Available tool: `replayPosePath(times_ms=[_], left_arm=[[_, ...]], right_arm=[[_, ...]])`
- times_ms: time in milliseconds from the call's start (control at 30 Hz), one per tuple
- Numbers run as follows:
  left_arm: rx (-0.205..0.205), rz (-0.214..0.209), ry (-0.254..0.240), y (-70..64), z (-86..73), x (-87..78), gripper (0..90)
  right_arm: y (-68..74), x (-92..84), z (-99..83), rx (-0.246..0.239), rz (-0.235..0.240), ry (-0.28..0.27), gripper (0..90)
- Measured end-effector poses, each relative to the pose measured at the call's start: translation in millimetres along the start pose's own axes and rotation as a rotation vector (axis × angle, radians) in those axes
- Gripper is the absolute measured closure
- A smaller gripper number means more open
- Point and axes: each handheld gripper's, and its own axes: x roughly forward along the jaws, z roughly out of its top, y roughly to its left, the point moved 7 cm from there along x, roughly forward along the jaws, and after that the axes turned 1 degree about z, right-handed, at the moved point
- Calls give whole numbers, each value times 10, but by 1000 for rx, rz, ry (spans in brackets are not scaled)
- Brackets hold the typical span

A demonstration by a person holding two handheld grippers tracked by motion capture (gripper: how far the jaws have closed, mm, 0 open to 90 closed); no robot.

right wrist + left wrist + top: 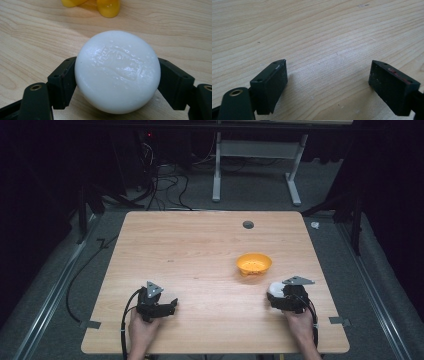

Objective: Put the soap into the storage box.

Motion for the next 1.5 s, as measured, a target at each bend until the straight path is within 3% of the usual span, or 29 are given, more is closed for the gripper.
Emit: replayPosePath(times_ms=[833,1500], left_arm=[[1,-1,0,0,0,0,158],[1,-1,0,1,1,1,158]], right_arm=[[86,-263,299,-37,25,-82,244],[144,-373,533,-50,53,-105,243]])
